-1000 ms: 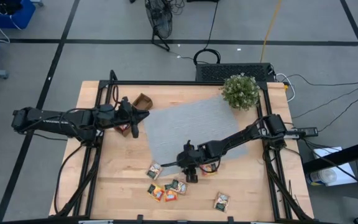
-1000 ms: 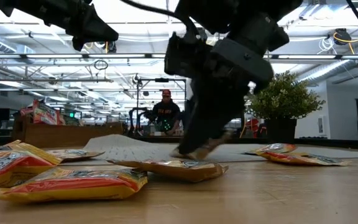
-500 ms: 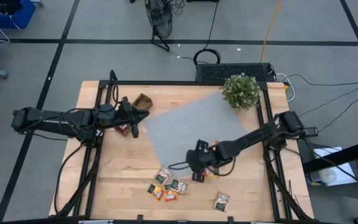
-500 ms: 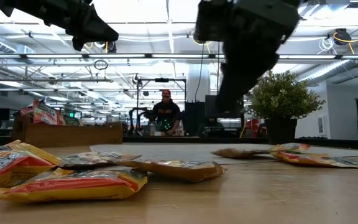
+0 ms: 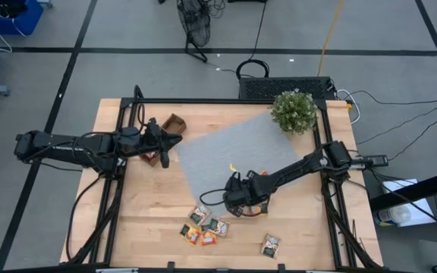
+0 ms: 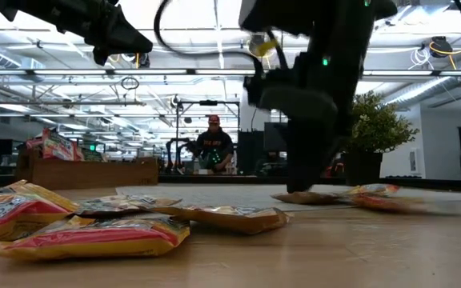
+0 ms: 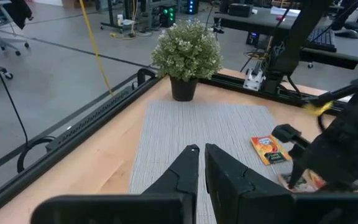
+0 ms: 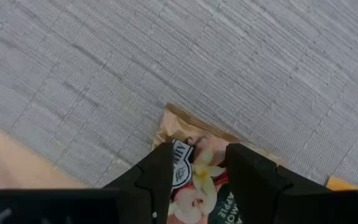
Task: Pick & Place Tea
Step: Put the brown tea bag into the middle section of the wooden organizer
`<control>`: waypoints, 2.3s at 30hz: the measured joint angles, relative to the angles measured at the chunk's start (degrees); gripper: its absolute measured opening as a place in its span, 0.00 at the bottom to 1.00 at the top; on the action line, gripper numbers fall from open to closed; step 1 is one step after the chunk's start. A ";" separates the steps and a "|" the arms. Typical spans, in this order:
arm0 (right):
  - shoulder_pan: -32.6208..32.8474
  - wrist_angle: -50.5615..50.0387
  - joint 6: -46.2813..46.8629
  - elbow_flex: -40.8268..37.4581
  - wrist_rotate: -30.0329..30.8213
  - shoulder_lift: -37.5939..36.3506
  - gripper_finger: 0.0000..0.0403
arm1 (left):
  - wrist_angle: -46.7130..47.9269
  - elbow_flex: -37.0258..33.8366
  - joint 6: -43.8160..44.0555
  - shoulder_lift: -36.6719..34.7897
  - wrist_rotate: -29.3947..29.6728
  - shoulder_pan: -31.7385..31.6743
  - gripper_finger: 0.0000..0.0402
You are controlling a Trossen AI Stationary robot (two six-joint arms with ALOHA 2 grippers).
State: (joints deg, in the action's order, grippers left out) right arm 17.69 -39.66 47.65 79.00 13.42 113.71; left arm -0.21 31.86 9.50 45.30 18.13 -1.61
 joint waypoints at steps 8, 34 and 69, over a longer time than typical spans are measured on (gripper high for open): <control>-0.17 0.24 7.40 0.11 -4.15 0.46 0.33 | -0.01 0.00 -0.02 0.00 0.01 0.00 0.09; 0.17 21.15 -20.67 -4.22 -12.38 -3.06 0.33 | -0.01 0.04 -0.07 0.02 0.02 -0.02 0.09; 1.95 15.89 -22.40 -4.44 0.04 -2.92 0.33 | -0.02 0.04 -0.07 0.02 0.02 -0.02 0.09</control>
State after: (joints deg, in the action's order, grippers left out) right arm 19.64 -23.77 25.25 74.56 13.46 110.78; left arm -0.23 31.90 9.43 45.32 18.15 -1.63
